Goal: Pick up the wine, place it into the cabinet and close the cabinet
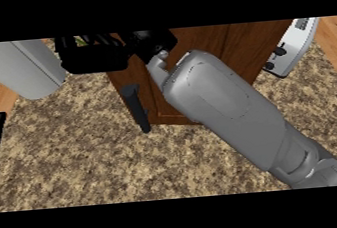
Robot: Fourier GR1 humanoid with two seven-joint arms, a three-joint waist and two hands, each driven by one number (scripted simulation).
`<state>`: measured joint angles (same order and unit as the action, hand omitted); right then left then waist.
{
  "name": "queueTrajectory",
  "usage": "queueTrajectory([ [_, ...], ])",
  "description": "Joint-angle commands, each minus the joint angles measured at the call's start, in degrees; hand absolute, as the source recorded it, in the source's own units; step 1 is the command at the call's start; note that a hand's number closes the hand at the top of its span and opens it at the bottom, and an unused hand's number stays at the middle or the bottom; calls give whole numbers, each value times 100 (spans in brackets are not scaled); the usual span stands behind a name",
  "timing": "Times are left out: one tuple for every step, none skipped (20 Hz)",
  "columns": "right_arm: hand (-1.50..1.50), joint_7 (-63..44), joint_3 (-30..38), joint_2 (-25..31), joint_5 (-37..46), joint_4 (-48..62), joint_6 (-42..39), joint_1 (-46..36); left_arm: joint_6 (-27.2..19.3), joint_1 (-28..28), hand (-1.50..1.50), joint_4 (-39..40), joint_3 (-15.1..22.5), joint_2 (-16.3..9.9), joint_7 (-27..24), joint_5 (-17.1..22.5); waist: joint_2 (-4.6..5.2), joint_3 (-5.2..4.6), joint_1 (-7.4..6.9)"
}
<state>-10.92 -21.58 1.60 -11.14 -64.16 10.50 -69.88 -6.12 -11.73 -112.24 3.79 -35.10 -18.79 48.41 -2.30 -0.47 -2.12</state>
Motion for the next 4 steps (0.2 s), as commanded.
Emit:
queueTrajectory([
  [150,244,305,430,261,892,149,191,64,-39,-150,28,-27,8,-5,-39,297,39,45],
  [150,309,337,421,265,960,109,109,-87,83,-150,-61,31,75,40,-66,308,41,41],
  [150,290,372,458,233,1008,18,35,67,157,-150,148,-13,59,26,5,330,34,56],
  [150,117,302,322,312,973,194,1,-132,137,-150,-75,109,75,120,-115,291,41,58],
])
